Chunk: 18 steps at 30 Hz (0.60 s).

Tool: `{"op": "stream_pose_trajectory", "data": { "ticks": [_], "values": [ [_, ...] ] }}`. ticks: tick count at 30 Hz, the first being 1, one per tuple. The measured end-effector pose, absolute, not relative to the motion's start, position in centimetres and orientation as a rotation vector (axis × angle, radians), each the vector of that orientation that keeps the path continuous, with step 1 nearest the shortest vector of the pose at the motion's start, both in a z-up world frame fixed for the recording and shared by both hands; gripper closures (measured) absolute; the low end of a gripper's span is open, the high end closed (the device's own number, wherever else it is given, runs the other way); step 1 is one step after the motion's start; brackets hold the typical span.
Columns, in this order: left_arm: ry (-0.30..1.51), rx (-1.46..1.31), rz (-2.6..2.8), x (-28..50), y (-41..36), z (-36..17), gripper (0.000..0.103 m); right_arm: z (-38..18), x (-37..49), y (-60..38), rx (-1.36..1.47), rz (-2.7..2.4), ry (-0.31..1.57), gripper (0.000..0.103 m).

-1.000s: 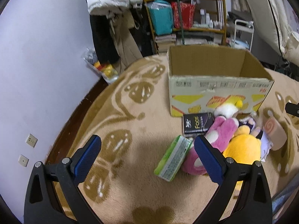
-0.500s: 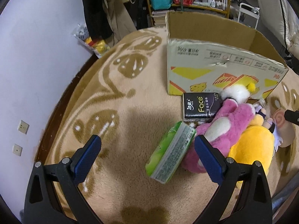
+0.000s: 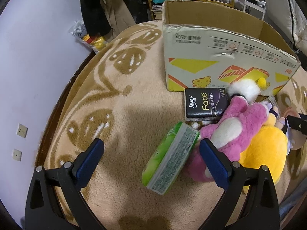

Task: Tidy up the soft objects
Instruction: 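Lower the left tool onto the green tissue pack while the right tool lowers onto the pink roll plush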

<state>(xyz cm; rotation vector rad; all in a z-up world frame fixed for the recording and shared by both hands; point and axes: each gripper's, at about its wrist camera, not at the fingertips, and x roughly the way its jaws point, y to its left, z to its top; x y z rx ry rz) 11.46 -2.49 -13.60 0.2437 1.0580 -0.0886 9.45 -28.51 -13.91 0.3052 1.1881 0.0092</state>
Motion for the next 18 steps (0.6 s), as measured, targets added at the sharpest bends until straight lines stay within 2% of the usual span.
{"op": "stream_pose_trajectory", "data": {
  "ticks": [1, 3, 7, 9, 14, 18],
  "values": [
    [1.064, 0.235, -0.086, 11.6, -2.3, -13.7, 0.006, -13.9, 9.4, -28.4, 0.308, 0.01, 1.189, 0.025],
    [1.084, 0.208, -0.097, 11.8, -2.1, -13.9, 0.018, -13.9, 9.5, -28.2, 0.309, 0.011, 1.189, 0.028],
    [1.136, 0.113, -0.134, 12.2, -1.4, -14.3, 0.035, -13.8, 8.9, -28.5, 0.298, 0.007, 1.186, 0.033],
    [1.154, 0.073, -0.153, 12.2, -1.2, -14.5, 0.051, -13.5, 8.8, -28.6, 0.273, -0.001, 1.185, 0.034],
    [1.143, 0.1, -0.161, 11.7, -1.5, -14.6, 0.061, -13.3, 8.6, -28.0, 0.239, -0.006, 1.181, 0.037],
    [1.121, 0.122, -0.164, 11.1, -1.8, -14.1, 0.065, -12.9, 8.3, -28.1, 0.237, -0.01, 1.165, 0.041]
  ]
}}
